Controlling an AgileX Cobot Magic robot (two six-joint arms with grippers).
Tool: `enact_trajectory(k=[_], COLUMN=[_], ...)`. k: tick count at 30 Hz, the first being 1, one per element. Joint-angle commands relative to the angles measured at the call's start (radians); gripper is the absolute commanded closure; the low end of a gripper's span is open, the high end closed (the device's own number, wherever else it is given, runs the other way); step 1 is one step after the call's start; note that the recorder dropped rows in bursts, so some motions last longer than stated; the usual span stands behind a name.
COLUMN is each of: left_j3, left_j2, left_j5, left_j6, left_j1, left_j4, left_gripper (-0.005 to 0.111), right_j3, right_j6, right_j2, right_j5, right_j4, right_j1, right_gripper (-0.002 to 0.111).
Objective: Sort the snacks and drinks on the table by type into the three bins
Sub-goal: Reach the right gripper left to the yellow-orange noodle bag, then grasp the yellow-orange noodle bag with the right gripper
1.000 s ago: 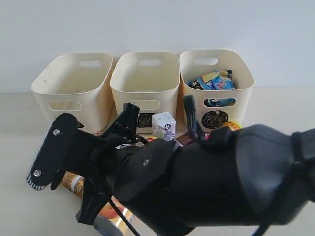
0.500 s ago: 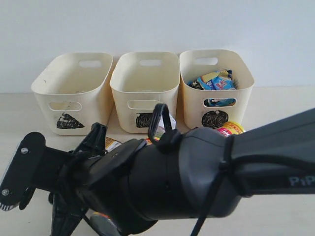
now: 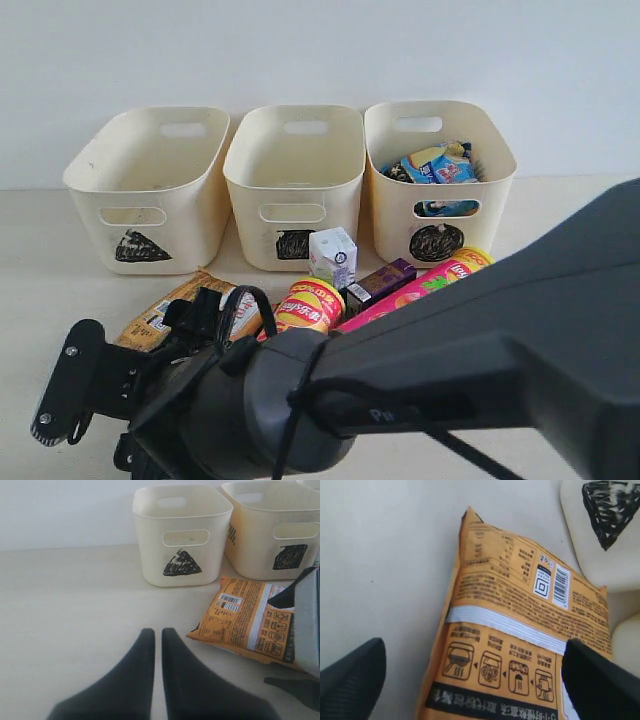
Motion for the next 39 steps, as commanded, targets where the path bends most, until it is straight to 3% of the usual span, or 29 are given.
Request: enact_trajectory(k=[1,11,21,28,33,39], left_j3=[0.004,0.004,0.004,0.004,0.004,0.004], left_j2=[-0.008,-0.008,-0.008,-0.008,-0.008,-0.008], left_j5=[-0.007,-0.007,-0.007,-0.007,-0.007,-0.007], left_j6=[0.001,0.001,0.001,0.001,0.001,0.001], left_j1=[0.003,0.003,0.003,0.003,0.003,0.003], left_j4=[-0.008,-0.008,-0.008,-0.008,-0.008,-0.008], left_gripper=[0.102,0.102,0.102,0.102,0.102,0.102], right_j3=[-0.008,-0.008,-0.021,-0.068,-0.068,-0.068], right_j6=[0.006,0.006,0.074,0.074,0.072,0.057], right_j2=[0.025,0.065,0.107,0.136,0.136,0.096], right_j5=[-0.024,-0.043,-0.040,-0.034,-0.036,-0.038], right_j4=[-0.019,-0.045,-0.206,-0.204,-0.196,-0.196], right_j1=[-0.001,-0.044,-0.051,-0.051,-0.051,-0.019], right_gripper=[0.022,0.022,0.026,0.057,0.108,0.108])
